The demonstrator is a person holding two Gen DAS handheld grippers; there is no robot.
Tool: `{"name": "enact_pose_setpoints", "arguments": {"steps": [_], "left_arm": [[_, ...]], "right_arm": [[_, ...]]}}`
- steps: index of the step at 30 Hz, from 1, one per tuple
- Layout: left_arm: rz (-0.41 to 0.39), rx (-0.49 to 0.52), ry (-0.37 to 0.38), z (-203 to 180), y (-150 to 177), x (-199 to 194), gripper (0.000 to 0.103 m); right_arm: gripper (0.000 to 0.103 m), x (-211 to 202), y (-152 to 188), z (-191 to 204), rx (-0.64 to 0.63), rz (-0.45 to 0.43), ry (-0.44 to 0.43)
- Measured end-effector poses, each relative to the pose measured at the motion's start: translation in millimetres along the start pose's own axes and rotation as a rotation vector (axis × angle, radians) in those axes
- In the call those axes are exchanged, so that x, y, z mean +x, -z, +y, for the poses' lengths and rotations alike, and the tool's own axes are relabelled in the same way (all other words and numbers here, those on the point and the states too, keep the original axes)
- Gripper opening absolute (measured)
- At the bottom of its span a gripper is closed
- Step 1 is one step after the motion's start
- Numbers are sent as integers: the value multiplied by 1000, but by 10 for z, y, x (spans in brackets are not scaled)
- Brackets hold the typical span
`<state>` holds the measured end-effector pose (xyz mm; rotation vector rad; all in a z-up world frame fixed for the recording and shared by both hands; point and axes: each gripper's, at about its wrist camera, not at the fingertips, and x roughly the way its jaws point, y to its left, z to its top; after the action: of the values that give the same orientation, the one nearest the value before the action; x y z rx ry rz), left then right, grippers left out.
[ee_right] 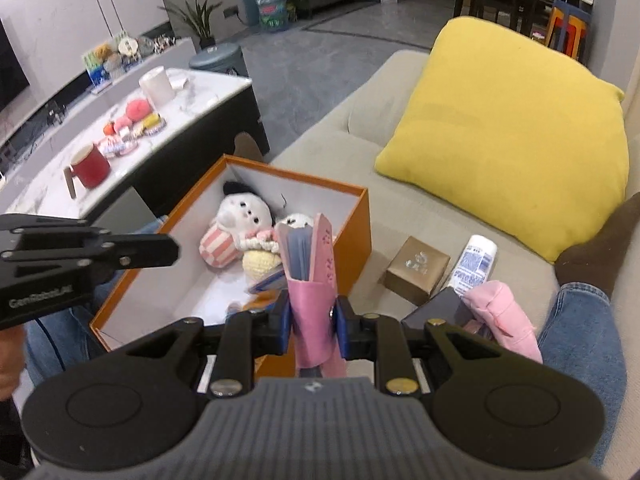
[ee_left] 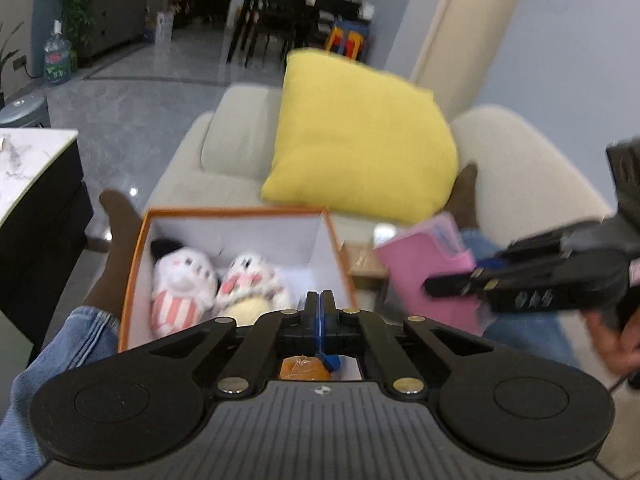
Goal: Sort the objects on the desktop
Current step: 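Lift the sailor dog toward the box with left tool while right tool lifts the pink wallet, then lower the sailor dog into the box and open left tool while right tool holds the wallet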
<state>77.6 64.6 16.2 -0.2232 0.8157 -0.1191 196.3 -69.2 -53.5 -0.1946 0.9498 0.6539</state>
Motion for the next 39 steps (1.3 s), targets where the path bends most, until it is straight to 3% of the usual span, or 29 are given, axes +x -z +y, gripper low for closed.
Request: {"name": "enact_pose_setpoints", "arguments": {"steps": [3, 10, 20, 28, 31, 35, 39], "left_arm": [[57, 58, -13, 132, 109, 98, 0], [169, 435, -64, 70, 404, 453, 14], [284, 903, -86, -58, 734, 916, 54], [340, 1131, -116, -81, 965, 1279, 55], [332, 1168, -154, -91, 1047, 1392, 55], [325, 1158, -181, -79, 1047, 1421, 45], [370, 986, -109, -23, 857, 1264, 42]], "right_arm": [[23, 95, 90, -59, 12, 32, 17], [23, 314, 381, -251, 46, 113, 23], [24, 667, 591, -560, 203, 195, -22], [24, 954, 692, -723, 283, 228, -36], [24, 981, 709, -747, 281, 213, -42], [24, 1024, 713, -782, 274, 210, -40], [24, 1027, 718, -804, 279, 206, -48]]}}
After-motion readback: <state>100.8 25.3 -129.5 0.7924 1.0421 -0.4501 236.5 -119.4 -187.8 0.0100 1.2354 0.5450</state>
